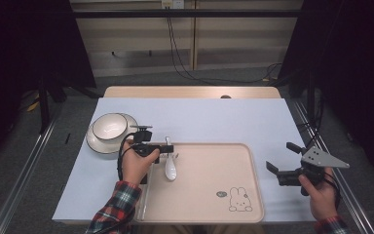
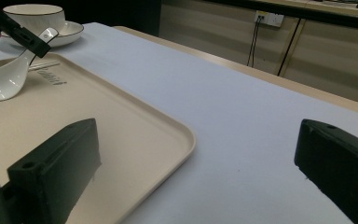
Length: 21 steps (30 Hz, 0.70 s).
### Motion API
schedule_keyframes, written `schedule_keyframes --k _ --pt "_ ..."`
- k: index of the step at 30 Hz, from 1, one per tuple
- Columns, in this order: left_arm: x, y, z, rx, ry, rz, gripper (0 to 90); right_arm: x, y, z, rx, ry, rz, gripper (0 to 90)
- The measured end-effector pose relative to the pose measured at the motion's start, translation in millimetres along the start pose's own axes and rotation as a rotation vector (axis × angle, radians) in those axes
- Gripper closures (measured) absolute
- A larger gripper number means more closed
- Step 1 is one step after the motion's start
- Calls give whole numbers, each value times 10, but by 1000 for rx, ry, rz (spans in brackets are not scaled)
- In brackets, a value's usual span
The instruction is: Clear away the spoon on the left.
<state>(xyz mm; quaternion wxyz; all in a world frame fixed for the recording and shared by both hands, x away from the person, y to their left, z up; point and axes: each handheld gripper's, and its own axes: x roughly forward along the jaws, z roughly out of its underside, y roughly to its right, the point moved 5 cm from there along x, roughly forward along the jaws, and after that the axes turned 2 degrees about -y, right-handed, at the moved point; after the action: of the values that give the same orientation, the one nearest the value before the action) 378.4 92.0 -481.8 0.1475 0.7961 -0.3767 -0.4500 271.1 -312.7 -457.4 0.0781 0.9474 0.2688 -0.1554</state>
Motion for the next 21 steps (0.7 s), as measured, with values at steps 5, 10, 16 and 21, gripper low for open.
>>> schedule_keyframes --k 5,10,16,21 --pt "25 -17 18 -8 0 -5 845 2 -5 -4 0 1 0 0" --pt "56 -58 52 -20 -3 -12 830 12 -10 -5 0 -1 5 0" --pt "73 -98 88 -45 -3 -19 816 18 -12 -3 -6 -3 -7 0" --pt "93 -123 119 -38 -12 -29 807 19 -13 -3 -8 -3 -10 0"
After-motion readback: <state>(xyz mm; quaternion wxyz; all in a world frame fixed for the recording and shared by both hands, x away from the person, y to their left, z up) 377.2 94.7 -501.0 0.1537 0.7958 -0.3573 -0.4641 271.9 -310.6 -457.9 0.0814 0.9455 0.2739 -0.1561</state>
